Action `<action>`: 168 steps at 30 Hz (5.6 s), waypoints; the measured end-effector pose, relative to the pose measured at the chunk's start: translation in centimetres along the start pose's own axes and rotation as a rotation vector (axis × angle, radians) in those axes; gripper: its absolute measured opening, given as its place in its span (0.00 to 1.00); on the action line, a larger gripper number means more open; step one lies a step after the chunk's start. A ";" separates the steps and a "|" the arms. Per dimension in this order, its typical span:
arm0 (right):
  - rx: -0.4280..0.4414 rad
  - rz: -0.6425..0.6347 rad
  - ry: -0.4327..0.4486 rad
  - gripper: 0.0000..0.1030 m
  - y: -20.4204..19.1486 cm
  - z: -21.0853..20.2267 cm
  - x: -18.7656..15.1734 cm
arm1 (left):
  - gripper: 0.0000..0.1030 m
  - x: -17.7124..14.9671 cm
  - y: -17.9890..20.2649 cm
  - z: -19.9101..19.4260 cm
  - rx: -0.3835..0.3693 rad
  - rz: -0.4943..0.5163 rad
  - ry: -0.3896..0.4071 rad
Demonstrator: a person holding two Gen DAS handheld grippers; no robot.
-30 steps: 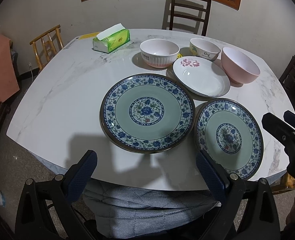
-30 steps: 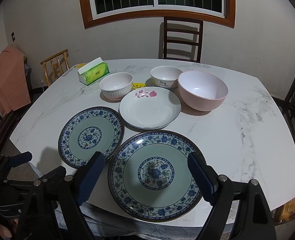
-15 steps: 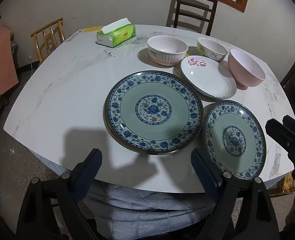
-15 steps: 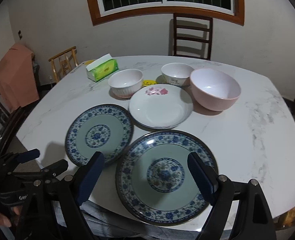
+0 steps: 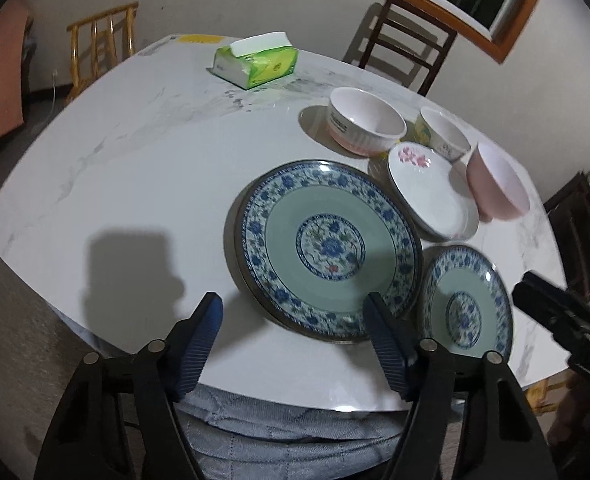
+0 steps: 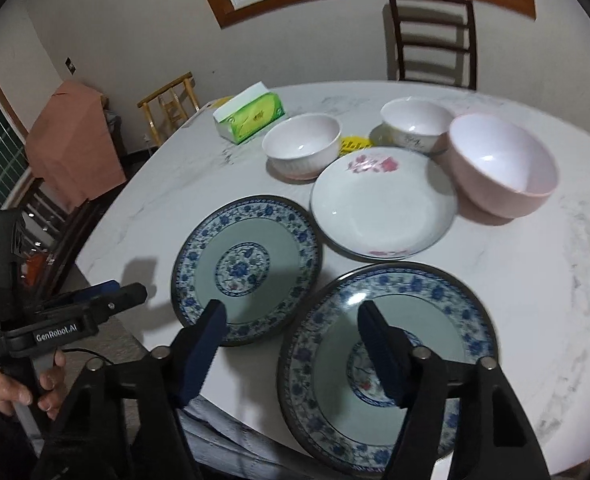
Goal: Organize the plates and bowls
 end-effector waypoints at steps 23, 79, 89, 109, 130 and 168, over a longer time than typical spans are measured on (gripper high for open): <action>0.065 0.109 -0.230 0.27 2.1 11.6 3.5 | 0.32 3.2 -4.3 5.9 -0.137 -0.116 -0.106; 0.099 0.129 -0.239 0.17 -5.3 15.4 0.8 | 0.11 3.6 -10.3 4.7 -0.089 -0.106 -0.111; 0.084 0.127 -0.250 0.17 -5.8 17.1 0.1 | 0.11 3.0 -12.0 6.4 -0.077 -0.120 -0.122; 0.121 0.055 -0.208 0.26 -4.8 13.2 -0.1 | 0.31 3.0 -13.3 2.9 0.033 -0.182 -0.020; -0.006 -0.061 -0.115 0.26 10.1 -0.7 -3.5 | 0.61 -1.8 9.5 1.4 -0.168 0.014 -0.007; 0.143 0.199 -0.203 0.26 17.7 3.2 -7.3 | 0.60 -4.8 13.6 9.4 -0.318 0.000 -0.253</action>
Point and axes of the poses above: each gripper's, at about its wrist camera, not at the fingertips, and z roughly the way its jaws point, y to its right, x to its top, the point moved 9 cm from there along z, roughly the way its jaws point, and after that the axes turned 3 degrees about -y, right-handed, at the moved point
